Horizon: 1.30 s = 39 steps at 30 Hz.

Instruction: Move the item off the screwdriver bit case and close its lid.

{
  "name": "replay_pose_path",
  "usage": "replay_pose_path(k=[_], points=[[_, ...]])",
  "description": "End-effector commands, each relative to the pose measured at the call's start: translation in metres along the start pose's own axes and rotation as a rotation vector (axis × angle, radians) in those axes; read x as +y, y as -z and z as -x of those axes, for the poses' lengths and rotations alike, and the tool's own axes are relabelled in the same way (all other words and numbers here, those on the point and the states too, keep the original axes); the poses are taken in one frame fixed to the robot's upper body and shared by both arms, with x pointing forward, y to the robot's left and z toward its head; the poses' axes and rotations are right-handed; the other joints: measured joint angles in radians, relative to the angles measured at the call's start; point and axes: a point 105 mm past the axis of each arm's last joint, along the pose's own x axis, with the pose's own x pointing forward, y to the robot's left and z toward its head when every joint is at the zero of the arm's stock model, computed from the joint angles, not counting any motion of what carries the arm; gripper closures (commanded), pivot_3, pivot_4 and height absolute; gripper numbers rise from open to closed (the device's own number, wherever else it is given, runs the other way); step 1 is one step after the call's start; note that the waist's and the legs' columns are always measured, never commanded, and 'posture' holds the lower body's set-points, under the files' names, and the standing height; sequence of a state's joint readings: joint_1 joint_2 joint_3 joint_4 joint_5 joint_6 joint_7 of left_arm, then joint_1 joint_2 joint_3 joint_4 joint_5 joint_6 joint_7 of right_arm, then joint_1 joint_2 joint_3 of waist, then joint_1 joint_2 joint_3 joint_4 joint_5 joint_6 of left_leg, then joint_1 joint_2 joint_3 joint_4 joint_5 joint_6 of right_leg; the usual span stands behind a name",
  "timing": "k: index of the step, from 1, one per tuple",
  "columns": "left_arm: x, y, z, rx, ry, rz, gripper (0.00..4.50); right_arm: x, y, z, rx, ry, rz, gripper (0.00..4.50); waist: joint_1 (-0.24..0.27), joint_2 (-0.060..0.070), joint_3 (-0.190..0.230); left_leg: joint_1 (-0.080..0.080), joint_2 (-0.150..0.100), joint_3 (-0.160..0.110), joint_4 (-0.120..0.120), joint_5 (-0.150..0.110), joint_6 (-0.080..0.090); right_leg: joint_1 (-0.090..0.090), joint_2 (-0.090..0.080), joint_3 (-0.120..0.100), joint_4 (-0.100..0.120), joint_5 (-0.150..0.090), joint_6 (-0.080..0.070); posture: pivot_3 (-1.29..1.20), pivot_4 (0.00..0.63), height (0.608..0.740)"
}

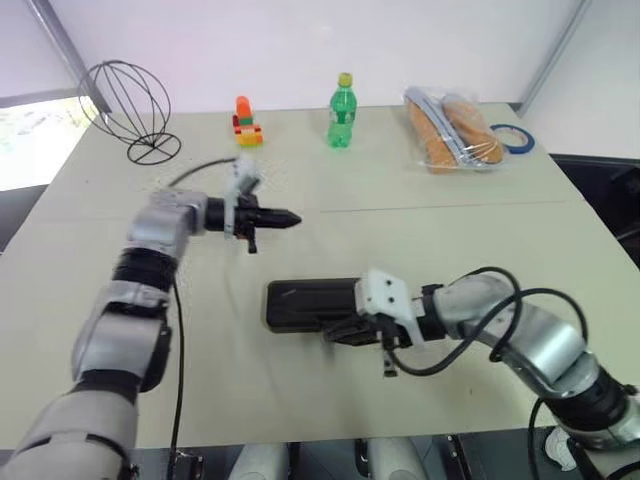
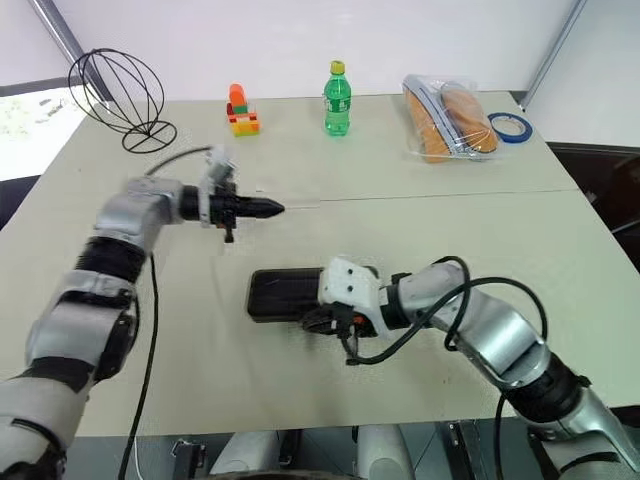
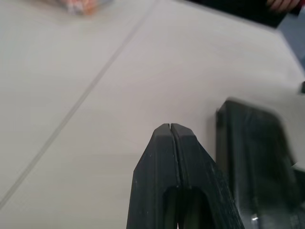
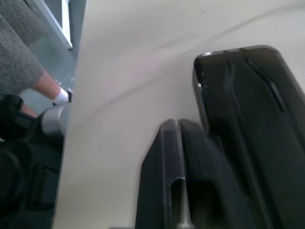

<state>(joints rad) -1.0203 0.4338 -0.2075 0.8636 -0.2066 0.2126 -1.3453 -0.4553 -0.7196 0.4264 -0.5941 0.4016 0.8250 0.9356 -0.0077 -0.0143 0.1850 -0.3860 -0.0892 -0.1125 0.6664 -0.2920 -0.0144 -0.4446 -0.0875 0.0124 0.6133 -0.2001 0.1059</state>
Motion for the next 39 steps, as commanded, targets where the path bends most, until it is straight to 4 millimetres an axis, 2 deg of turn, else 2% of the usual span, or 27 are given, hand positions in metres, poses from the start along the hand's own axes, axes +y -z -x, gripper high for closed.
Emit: replay_pose_path(k=[1, 4, 7, 11, 15, 19, 23, 26, 30, 33, 39], points=[[-0.001, 0.003, -0.017, 0.079, 0.043, -0.085, 4.50, -0.001, 0.000, -0.004, 0.004, 0.026, 0.043, 4.47, -0.001, -0.001, 0.000, -0.001, 0.000, 0.000, 0.001, 0.000, 0.000, -0.001, 0.000, 0.000, 0.000, 0.000, 0.000, 0.00, 0.150, 0.740], [-0.005, 0.006, -0.030, 0.093, 0.085, -0.073, 4.50, -0.002, 0.004, -0.006, 0.021, 0.040, 0.046, 4.47, -0.002, -0.001, 0.000, -0.002, 0.000, 0.000, 0.001, 0.000, 0.000, -0.001, 0.000, 0.000, 0.000, 0.000, 0.000, 0.00, 0.150, 0.740], [-0.018, 0.016, -0.042, 0.173, 0.188, -0.111, 4.50, -0.009, 0.020, -0.004, 0.082, 0.084, 0.050, 4.47, -0.003, -0.001, 0.000, -0.002, 0.000, 0.000, 0.001, -0.001, 0.001, -0.001, 0.000, 0.000, 0.000, 0.000, 0.000, 0.00, 0.150, 0.740], [-0.033, 0.025, -0.051, 0.240, 0.313, -0.138, 4.50, -0.017, 0.039, -0.002, 0.158, 0.123, 0.070, 4.47, -0.004, -0.001, 0.000, -0.002, 0.000, 0.001, 0.001, -0.001, 0.002, -0.001, 0.000, 0.000, 0.000, 0.000, 0.000, 0.00, 0.150, 0.740], [-0.045, 0.033, -0.057, 0.288, 0.404, -0.155, 4.50, -0.024, 0.047, -0.009, 0.193, 0.149, 0.098, 4.47, -0.007, -0.001, 0.000, -0.001, 0.000, 0.001, 0.001, -0.001, 0.002, -0.001, 0.001, 0.000, 0.001, 0.000, 0.000, 0.00, 0.150, 0.740], [-0.054, 0.042, -0.062, 0.318, 0.450, -0.172, 4.50, -0.035, 0.043, -0.013, 0.183, 0.212, 0.083, 4.47, -0.012, -0.002, -0.001, 0.001, 0.001, 0.001, 0.001, -0.001, 0.002, 0.001, 0.003, 0.000, 0.001, 0.000, 0.000, 0.00, 0.150, 0.740], [-0.060, 0.052, -0.067, 0.323, 0.470, -0.162, 4.50, -0.055, 0.033, -0.013, 0.166, 0.344, -0.003, 4.47, -0.013, -0.002, -0.001, 0.006, 0.002, 0.001, 0.000, -0.001, 0.002, 0.003, 0.005, 0.002, 0.002, 0.000, 0.000, 0.00, 0.150, 0.740], [-0.064, 0.059, -0.068, 0.322, 0.483, -0.139, 4.50, -0.070, 0.027, -0.010, 0.155, 0.470, -0.100, 4.47, -0.013, -0.001, -0.001, 0.010, 0.004, 0.001, 0.000, -0.001, 0.002, 0.006, 0.006, 0.003, 0.004, 0.000, 0.000, 0.00, 0.150, 0.740], [-0.070, 0.068, -0.068, 0.313, 0.500, -0.106, 4.50, -0.078, 0.023, -0.002, 0.166, 0.586, -0.165, 4.47, -0.013, -0.002, -0.002, 0.011, 0.005, 0.001, 0.000, -0.001, 0.002, 0.007, 0.007, 0.003, 0.004, 0.000, 0.000, 0.00, 0.150, 0.740], [-0.074, 0.074, -0.068, 0.310, 0.508, -0.081, 4.50, -0.080, 0.019, 0.003, 0.201, 0.636, -0.147, 4.47, -0.012, -0.001, -0.002, 0.012, 0.005, 0.001, 0.000, -0.001, 0.002, 0.007, 0.007, 0.003, 0.005, 0.000, -0.001, 0.00, 0.150, 0.740], [-0.079, 0.084, -0.067, 0.326, 0.517, -0.065, 4.50, -0.087, 0.028, 0.016, 0.375, 0.721, 0.017, 4.47, -0.007, -0.001, -0.003, 0.012, 0.004, 0.002, 0.000, -0.001, 0.002, 0.007, 0.005, 0.003, 0.004, 0.000, 0.000, 0.00, 0.150, 0.740]])
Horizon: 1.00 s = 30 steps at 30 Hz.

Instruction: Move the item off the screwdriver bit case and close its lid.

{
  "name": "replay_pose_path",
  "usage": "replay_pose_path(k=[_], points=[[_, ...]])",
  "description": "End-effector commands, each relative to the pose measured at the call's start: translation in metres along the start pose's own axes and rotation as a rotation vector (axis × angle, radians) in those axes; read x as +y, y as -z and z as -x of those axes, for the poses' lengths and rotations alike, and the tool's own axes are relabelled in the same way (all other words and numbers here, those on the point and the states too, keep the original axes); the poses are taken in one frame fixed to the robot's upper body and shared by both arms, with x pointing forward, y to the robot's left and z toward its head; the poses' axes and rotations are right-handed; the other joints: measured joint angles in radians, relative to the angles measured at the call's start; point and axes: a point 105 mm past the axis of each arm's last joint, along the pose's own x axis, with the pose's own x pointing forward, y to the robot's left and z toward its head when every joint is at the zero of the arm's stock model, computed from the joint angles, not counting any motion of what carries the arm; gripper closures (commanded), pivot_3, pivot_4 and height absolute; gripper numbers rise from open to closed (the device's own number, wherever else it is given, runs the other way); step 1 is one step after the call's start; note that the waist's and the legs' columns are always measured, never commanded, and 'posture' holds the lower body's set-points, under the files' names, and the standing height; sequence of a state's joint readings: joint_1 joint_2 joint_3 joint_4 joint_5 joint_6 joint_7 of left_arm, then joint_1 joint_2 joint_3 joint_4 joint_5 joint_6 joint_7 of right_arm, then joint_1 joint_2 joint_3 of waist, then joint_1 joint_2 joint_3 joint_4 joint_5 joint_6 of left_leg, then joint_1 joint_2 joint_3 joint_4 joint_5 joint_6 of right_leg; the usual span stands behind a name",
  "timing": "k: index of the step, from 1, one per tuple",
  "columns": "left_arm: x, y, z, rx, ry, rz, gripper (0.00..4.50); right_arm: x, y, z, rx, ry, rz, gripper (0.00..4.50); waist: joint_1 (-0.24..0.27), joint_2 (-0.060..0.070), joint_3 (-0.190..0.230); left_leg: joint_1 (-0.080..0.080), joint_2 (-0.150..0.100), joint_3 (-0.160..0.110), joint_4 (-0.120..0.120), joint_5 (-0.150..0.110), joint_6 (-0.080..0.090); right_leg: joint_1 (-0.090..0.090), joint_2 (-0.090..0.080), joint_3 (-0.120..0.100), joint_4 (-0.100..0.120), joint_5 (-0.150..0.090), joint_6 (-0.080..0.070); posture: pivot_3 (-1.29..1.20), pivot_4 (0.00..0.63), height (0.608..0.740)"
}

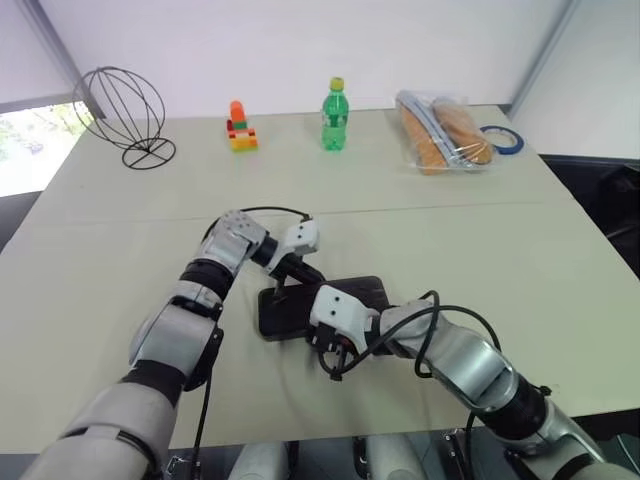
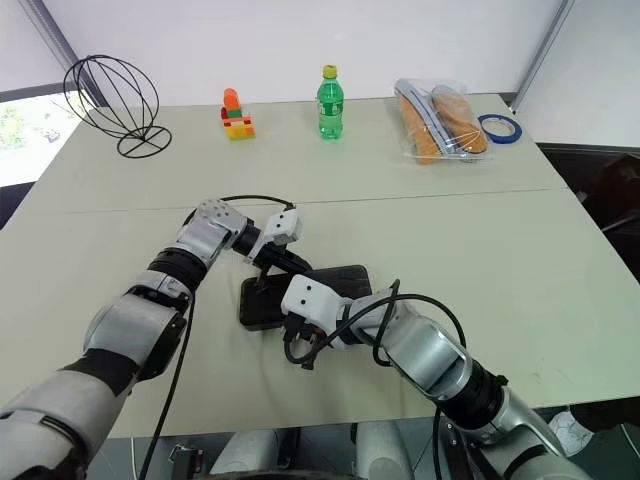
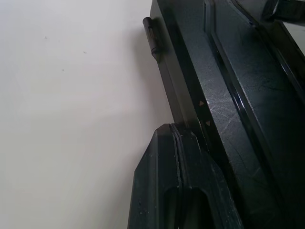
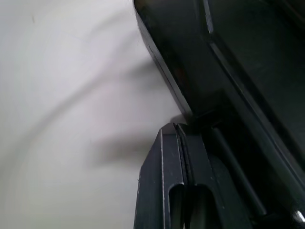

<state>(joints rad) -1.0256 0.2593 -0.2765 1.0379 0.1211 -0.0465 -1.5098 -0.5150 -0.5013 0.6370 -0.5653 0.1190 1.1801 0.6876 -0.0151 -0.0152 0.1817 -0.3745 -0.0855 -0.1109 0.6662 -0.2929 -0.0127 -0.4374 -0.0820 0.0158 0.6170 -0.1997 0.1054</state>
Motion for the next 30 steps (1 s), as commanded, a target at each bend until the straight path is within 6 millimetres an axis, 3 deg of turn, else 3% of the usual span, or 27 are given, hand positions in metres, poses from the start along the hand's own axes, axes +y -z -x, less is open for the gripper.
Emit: replay_pose_path(k=[1, 7, 11, 15, 18, 22, 24, 27, 30], points=[[-0.035, 0.024, -0.036, 0.019, 0.217, 0.073, 4.50, -0.087, 0.009, 0.042, 0.112, 0.517, 0.091, 4.47, 0.003, 0.000, -0.001, 0.000, 0.000, 0.000, 0.000, 0.000, 0.000, 0.000, 0.000, 0.000, -0.001, 0.000, 0.000, 0.00, 0.150, 0.740], [-0.033, 0.027, -0.033, 0.031, 0.194, 0.067, 4.50, -0.092, 0.015, 0.050, 0.177, 0.540, 0.174, 4.47, 0.006, 0.000, -0.002, 0.001, -0.002, -0.001, 0.000, 0.000, 0.000, 0.003, -0.002, 0.000, -0.002, 0.000, 0.000, 0.00, 0.150, 0.740], [-0.032, 0.026, -0.033, 0.030, 0.187, 0.051, 4.50, -0.085, 0.030, 0.053, 0.221, 0.480, 0.180, 4.47, 0.007, 0.000, -0.002, 0.001, -0.003, -0.002, 0.001, 0.000, 0.001, 0.004, -0.003, -0.001, -0.002, 0.000, 0.001, 0.00, 0.150, 0.740], [-0.032, 0.024, -0.034, 0.026, 0.193, 0.044, 4.50, -0.091, 0.040, 0.057, 0.242, 0.504, 0.173, 4.47, 0.007, -0.001, -0.003, 0.002, -0.003, -0.002, 0.001, -0.001, 0.001, 0.005, -0.004, -0.002, -0.003, 0.000, 0.001, 0.00, 0.150, 0.740], [-0.035, 0.024, -0.038, 0.018, 0.199, 0.030, 4.50, -0.093, 0.036, 0.054, 0.226, 0.507, 0.167, 4.47, 0.006, -0.001, -0.005, 0.002, -0.003, -0.002, 0.001, -0.001, 0.001, 0.006, -0.004, -0.002, -0.003, -0.001, 0.001, 0.00, 0.150, 0.740], [-0.012, 0.011, -0.027, -0.046, 0.047, 0.036, 4.50, -0.052, 0.017, 0.056, 0.046, 0.284, 0.005, 4.47, 0.021, -0.002, -0.006, 0.001, -0.004, -0.003, 0.001, -0.001, 0.001, 0.006, -0.004, -0.003, -0.003, -0.001, 0.001, 0.00, 0.150, 0.740], [0.011, -0.003, 0.000, -0.131, -0.119, 0.048, 4.50, -0.025, 0.002, 0.080, -0.125, 0.111, -0.080, 4.47, 0.030, -0.002, -0.006, 0.001, -0.005, -0.003, 0.002, -0.001, 0.002, 0.006, -0.005, -0.003, -0.004, 0.000, 0.002, 0.00, 0.150, 0.740], [0.038, -0.022, 0.057, -0.295, -0.350, 0.089, 4.50, 0.004, -0.016, 0.138, -0.409, -0.109, -0.141, 4.47, 0.028, -0.006, -0.002, -0.001, -0.005, -0.004, 0.002, -0.002, 0.004, 0.006, -0.005, -0.003, -0.005, 0.001, 0.003, 0.00, 0.150, 0.740], [0.045, -0.027, 0.107, -0.454, -0.492, 0.161, 4.50, -0.024, -0.012, 0.174, -0.557, -0.003, -0.283, 4.47, 0.013, -0.009, 0.000, 0.000, -0.002, -0.003, 0.001, -0.002, 0.004, 0.005, -0.002, -0.003, -0.006, 0.001, 0.003, 0.00, 0.150, 0.740]])
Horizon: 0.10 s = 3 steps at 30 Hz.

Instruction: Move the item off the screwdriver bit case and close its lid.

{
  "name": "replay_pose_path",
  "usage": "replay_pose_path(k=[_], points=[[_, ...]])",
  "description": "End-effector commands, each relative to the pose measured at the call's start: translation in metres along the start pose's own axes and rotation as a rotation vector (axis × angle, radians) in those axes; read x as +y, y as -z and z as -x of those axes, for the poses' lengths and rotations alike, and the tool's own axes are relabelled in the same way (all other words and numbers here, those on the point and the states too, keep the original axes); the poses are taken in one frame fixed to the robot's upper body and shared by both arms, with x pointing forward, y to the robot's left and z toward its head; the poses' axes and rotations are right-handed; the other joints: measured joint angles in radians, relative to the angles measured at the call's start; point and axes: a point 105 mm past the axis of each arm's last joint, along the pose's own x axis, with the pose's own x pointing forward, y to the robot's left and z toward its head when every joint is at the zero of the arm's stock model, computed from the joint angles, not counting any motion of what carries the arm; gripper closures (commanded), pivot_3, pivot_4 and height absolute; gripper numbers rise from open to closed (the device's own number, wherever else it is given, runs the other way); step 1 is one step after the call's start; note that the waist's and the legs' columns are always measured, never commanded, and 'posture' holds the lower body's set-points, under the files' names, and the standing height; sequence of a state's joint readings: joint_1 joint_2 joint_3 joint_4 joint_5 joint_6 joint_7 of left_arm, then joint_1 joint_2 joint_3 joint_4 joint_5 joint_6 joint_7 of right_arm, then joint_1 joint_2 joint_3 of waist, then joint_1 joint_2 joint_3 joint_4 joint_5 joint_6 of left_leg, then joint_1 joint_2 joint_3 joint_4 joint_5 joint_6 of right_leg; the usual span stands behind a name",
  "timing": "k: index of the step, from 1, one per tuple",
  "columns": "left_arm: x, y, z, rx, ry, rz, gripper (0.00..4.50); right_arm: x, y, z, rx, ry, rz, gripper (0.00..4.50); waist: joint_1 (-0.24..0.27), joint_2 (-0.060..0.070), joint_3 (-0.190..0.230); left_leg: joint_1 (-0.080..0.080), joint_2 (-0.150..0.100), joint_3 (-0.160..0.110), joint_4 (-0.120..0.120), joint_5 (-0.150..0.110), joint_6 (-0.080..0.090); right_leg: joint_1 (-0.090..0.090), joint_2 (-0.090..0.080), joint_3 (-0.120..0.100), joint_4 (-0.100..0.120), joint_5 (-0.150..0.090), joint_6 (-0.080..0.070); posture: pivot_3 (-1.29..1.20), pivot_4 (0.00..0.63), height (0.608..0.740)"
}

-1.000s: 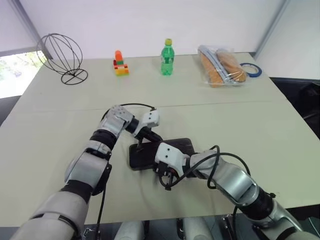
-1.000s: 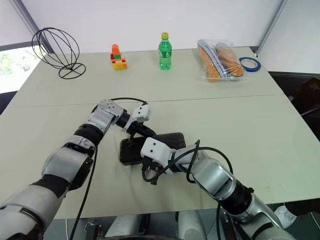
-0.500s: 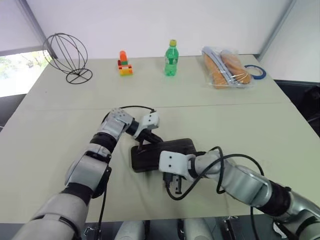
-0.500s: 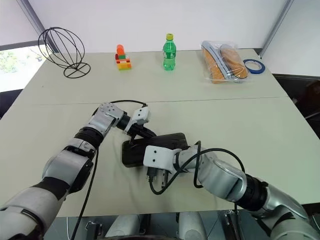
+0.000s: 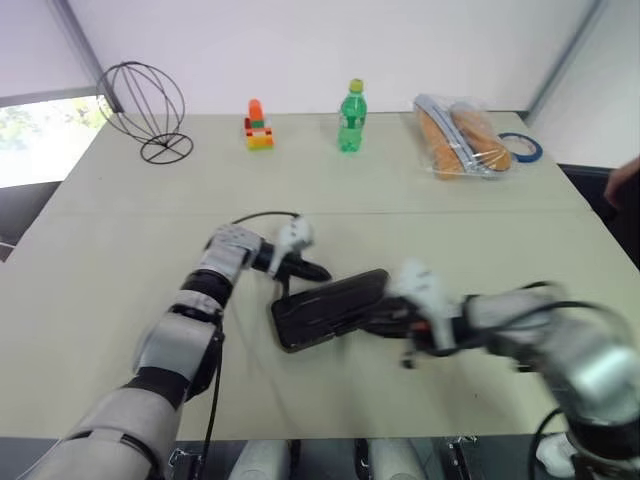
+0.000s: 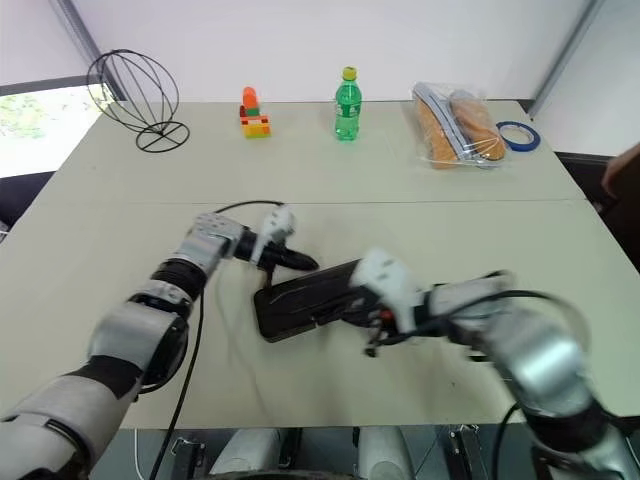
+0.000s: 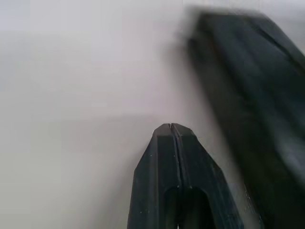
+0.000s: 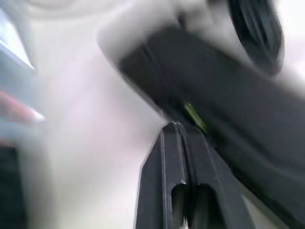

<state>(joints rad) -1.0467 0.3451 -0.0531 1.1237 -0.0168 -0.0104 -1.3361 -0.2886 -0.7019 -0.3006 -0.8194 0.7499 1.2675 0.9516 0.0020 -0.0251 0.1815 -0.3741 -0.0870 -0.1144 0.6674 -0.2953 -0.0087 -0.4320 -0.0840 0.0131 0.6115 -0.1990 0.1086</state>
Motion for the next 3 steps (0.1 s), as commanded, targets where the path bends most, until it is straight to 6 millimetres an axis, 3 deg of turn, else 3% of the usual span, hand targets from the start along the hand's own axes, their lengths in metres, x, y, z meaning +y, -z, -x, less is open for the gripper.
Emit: replay_pose_path(k=[1, 3], points=[[0.025, -0.045, 0.047, -0.237, -0.158, 0.035, 4.50, -0.017, -0.018, 0.035, -0.180, 0.067, -0.094, 4.47, -0.006, 0.001, 0.000, 0.001, 0.000, 0.000, -0.001, 0.000, 0.000, 0.000, 0.000, 0.000, 0.001, 0.000, 0.000, 0.00, 0.150, 0.740], [0.029, -0.044, 0.071, -0.289, -0.231, 0.065, 4.50, -0.033, -0.014, 0.042, -0.212, 0.148, -0.132, 4.47, -0.009, 0.001, 0.000, 0.001, 0.000, 0.001, -0.001, 0.000, 0.000, 0.000, -0.001, 0.000, 0.001, 0.000, 0.000, 0.00, 0.150, 0.740]])
